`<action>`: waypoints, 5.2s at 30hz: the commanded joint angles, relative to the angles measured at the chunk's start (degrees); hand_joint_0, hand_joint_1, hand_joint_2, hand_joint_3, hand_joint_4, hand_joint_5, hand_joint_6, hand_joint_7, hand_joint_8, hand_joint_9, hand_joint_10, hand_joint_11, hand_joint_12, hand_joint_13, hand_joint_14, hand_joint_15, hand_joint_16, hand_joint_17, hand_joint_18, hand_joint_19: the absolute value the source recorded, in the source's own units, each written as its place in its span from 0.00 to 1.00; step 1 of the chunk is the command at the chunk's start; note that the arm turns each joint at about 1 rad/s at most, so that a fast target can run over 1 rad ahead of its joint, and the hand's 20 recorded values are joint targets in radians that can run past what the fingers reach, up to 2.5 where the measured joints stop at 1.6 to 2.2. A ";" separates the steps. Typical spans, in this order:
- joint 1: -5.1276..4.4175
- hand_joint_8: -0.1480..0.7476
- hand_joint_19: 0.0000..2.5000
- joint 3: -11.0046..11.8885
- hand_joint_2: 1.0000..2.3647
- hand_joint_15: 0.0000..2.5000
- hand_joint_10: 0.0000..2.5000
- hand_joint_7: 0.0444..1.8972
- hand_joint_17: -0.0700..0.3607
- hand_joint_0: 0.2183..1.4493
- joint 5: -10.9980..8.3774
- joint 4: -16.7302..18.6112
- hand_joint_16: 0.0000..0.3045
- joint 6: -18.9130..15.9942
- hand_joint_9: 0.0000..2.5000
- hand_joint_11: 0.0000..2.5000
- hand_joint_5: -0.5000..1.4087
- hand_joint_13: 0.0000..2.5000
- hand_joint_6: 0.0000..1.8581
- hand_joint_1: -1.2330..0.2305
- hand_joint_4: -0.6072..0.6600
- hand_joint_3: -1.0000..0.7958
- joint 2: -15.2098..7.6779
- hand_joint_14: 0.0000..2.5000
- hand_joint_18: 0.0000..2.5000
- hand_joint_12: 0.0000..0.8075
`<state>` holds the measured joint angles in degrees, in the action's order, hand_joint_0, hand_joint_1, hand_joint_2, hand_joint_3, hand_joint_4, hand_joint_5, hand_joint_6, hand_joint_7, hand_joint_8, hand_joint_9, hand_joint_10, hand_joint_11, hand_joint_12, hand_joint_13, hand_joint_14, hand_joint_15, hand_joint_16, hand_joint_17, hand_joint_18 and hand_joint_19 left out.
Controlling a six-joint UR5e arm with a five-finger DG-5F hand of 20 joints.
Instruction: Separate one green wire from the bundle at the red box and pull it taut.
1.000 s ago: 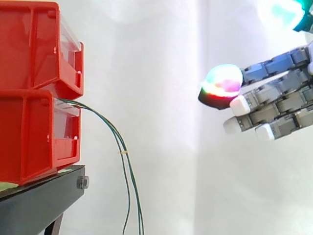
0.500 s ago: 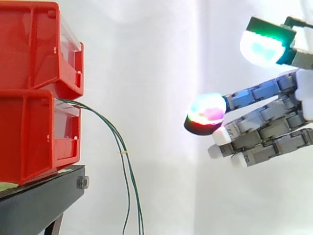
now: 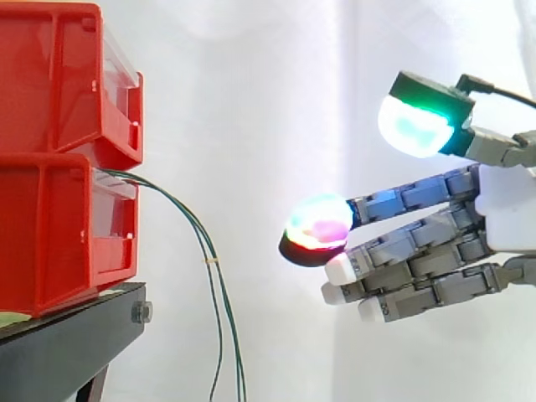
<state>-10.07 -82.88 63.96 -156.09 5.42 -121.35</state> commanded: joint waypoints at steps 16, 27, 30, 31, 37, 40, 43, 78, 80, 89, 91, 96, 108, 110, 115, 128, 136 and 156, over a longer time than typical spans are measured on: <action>1.01 0.45 0.10 0.09 0.00 0.02 0.00 0.34 0.46 0.25 -0.59 11.60 0.19 0.21 0.21 0.03 0.14 0.07 0.27 0.44 0.65 0.28 -8.64 0.00 0.07 0.41; 0.93 0.44 0.11 0.18 0.00 0.02 0.00 0.35 0.46 0.25 -1.56 16.26 0.19 6.62 0.21 0.03 0.14 0.08 0.27 0.44 0.65 0.28 -8.64 0.00 0.07 0.41; 0.84 0.44 0.11 0.18 0.00 0.03 0.00 0.35 0.46 0.25 -1.91 16.52 0.19 7.33 0.21 0.03 0.14 0.09 0.27 0.44 0.65 0.28 -8.64 0.00 0.08 0.41; 0.84 0.44 0.11 0.18 0.00 0.03 0.00 0.35 0.46 0.25 -1.91 16.52 0.19 7.33 0.21 0.04 0.14 0.09 0.27 0.44 0.65 0.28 -8.64 0.00 0.08 0.41; 0.40 0.44 0.11 1.41 0.00 0.03 0.00 0.34 0.45 0.25 -2.17 16.96 0.18 8.73 0.21 0.03 0.15 0.09 0.27 0.45 0.66 0.28 -9.51 0.00 0.09 0.41; 0.58 0.45 0.12 2.73 0.00 0.03 0.00 0.35 0.45 0.25 -2.26 16.96 0.18 8.12 0.21 0.04 0.15 0.10 0.27 0.45 0.66 0.28 -11.27 0.00 0.09 0.41; 0.75 0.45 0.11 4.66 0.00 0.04 0.00 0.34 0.45 0.25 -2.09 16.88 0.18 7.06 0.21 0.03 0.15 0.10 0.27 0.45 0.66 0.28 -13.03 0.00 0.09 0.42; -2.94 0.41 0.13 8.61 0.00 0.05 0.00 0.39 0.42 0.29 -2.79 18.19 0.16 6.71 0.28 0.04 0.19 0.16 0.27 0.35 0.64 0.28 -15.75 0.00 0.16 0.38; -3.03 0.41 0.13 8.61 0.00 0.05 0.00 0.40 0.42 0.30 -2.88 18.28 0.16 6.62 0.29 0.04 0.20 0.16 0.27 0.35 0.64 0.28 -15.75 0.00 0.16 0.38; -3.03 0.43 0.15 8.70 0.00 0.06 0.00 0.50 0.41 0.31 -2.96 18.02 0.16 5.13 0.31 0.06 0.21 0.18 0.27 0.36 0.65 0.28 -15.75 0.00 0.18 0.38; -2.94 0.43 0.15 8.61 0.00 0.06 0.00 0.54 0.41 0.32 -2.79 17.84 0.16 4.51 0.31 0.06 0.21 0.18 0.27 0.37 0.62 0.28 -15.67 0.00 0.18 0.38; -2.76 0.44 0.15 8.79 0.00 0.06 0.00 0.61 0.41 0.33 -2.70 17.75 0.16 3.81 0.31 0.07 0.22 0.19 0.27 0.37 0.57 0.30 -15.75 0.00 0.19 0.38; -2.76 0.44 0.16 9.76 0.01 0.08 0.00 0.72 0.41 0.33 -2.61 17.05 0.15 3.55 0.34 0.09 0.23 0.21 0.29 0.37 0.56 0.33 -15.75 0.00 0.21 0.39; -2.76 0.44 0.16 9.76 0.01 0.08 0.00 0.68 0.41 0.32 -2.61 17.05 0.15 3.28 0.34 0.10 0.22 0.21 0.32 0.38 0.58 0.35 -15.67 0.00 0.21 0.39; -2.76 0.45 0.17 9.76 0.01 0.08 0.00 0.57 0.41 0.32 -2.61 17.05 0.15 3.11 0.35 0.11 0.21 0.22 0.39 0.40 0.61 0.35 -15.67 0.00 0.22 0.40; -2.50 0.47 0.18 10.99 0.00 0.09 0.01 0.59 0.42 0.27 -2.26 16.44 0.16 2.49 0.36 0.11 0.21 0.22 0.36 0.48 0.60 0.28 -15.67 0.00 0.22 0.42; -1.89 0.47 0.18 13.45 0.01 0.09 0.01 0.57 0.41 0.31 -0.94 9.93 0.16 0.38 0.36 0.12 0.21 0.22 0.40 0.48 0.60 0.38 -15.67 0.00 0.22 0.41; -1.62 0.47 0.18 14.50 0.01 0.10 0.01 0.49 0.42 0.31 0.20 8.35 0.16 -1.81 0.35 0.17 0.18 0.22 0.46 0.34 0.63 0.39 -15.58 0.00 0.23 0.42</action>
<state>-11.69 -68.40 64.15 -147.80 3.61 -136.97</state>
